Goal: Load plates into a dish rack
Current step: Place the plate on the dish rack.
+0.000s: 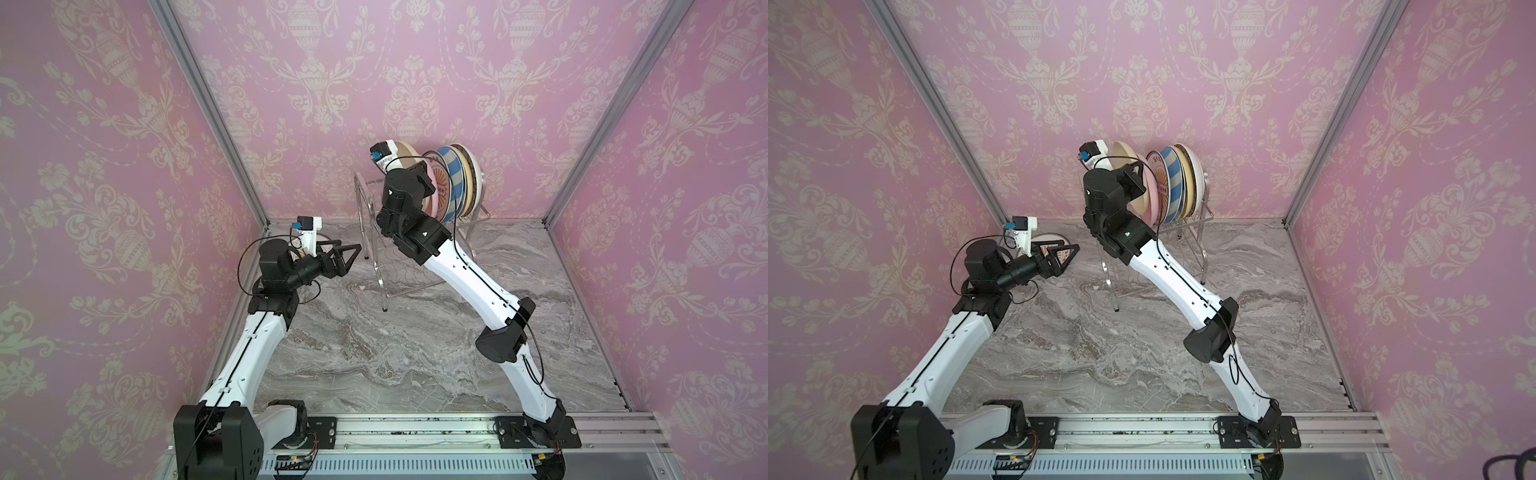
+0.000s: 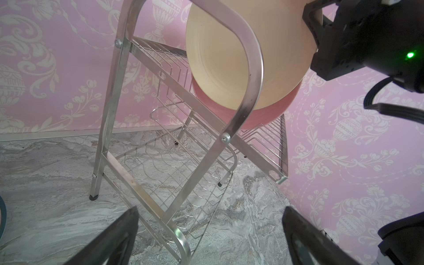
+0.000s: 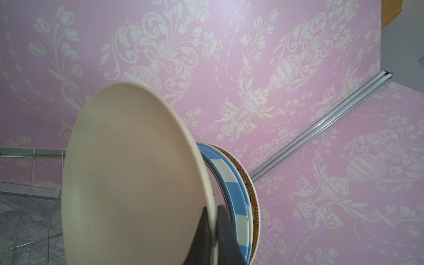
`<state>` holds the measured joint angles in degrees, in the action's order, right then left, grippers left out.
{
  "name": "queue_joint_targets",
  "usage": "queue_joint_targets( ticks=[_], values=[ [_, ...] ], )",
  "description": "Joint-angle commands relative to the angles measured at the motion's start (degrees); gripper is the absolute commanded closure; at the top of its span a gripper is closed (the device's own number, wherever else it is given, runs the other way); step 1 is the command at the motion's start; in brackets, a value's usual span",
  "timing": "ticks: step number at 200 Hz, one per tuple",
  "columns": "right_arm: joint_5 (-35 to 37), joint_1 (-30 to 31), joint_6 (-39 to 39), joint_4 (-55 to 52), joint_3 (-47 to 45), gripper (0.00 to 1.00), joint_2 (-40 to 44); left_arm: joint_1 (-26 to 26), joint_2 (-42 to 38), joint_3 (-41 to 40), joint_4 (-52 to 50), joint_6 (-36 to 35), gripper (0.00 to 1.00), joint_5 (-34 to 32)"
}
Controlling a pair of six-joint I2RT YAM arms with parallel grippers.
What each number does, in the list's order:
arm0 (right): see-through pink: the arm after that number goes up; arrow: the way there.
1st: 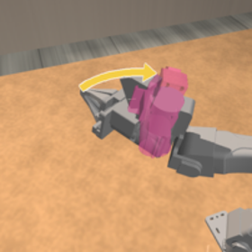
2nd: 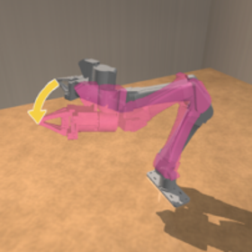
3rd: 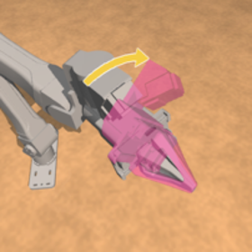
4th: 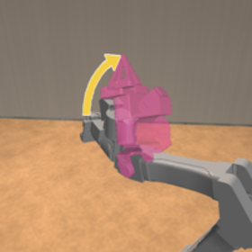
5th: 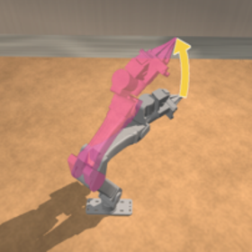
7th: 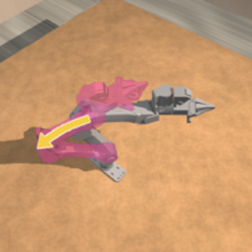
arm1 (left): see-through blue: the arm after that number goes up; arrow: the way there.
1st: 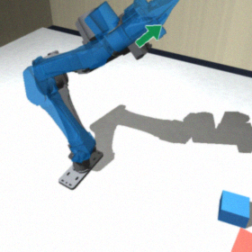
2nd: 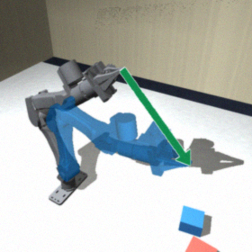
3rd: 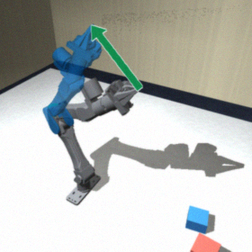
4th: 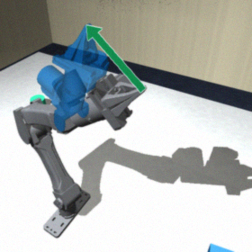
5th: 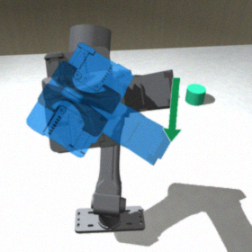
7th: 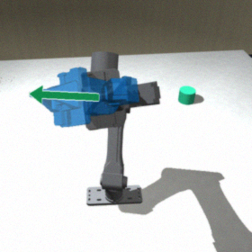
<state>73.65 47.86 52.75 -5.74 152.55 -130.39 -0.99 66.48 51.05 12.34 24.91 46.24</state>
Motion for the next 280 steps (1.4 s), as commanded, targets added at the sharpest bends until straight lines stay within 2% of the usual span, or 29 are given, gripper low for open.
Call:
queue_joint_targets(
  ticks=[1, 25, 86, 149, 194, 224, 262, 280],
  values=[
    [2.79, 0.18, -1.15, 2.32, -2.01, 1.00, 1.63, -0.32, -0.46, 1.34, -0.32, -1.28, 0.01, 1.85],
    [3.29, 0.18, -5.12, -1.00, -3.05, 1.00, 2.33, -0.32, -0.60, 1.25, -0.37, -1.26, 0.01, 1.92],
    [4.20, -0.48, -4.87, -0.81, -1.74, 1.00, 2.26, -0.32, -0.60, 1.41, -0.47, -1.45, 0.01, 2.01],
    [4.58, -0.51, 4.90, 9.86, -0.74, 1.00, 3.69, -0.27, -0.30, 1.75, -0.38, -1.33, 0.01, 2.01],
    [5.01, -0.95, 5.97, 10.79, -1.14, 1.00, 4.08, -0.32, -0.30, 1.58, 0.08, -1.18, 0.01, 2.10],
    [5.10, -0.93, 3.55, 8.95, -1.48, 1.00, 3.34, -0.32, -0.33, 1.38, -0.12, -1.21, 0.01, 2.19],
    [4.00, -0.93, -6.89, -1.07, -1.39, 1.00, 3.64, -0.32, -0.33, 1.42, -0.12, -1.26, 0.01, 2.27],
    [3.67, -0.91, -8.36, -2.45, -1.40, 1.00, 3.27, -0.32, -0.25, 1.42, -0.20, -1.26, 0.01, 2.36]
  ],
)
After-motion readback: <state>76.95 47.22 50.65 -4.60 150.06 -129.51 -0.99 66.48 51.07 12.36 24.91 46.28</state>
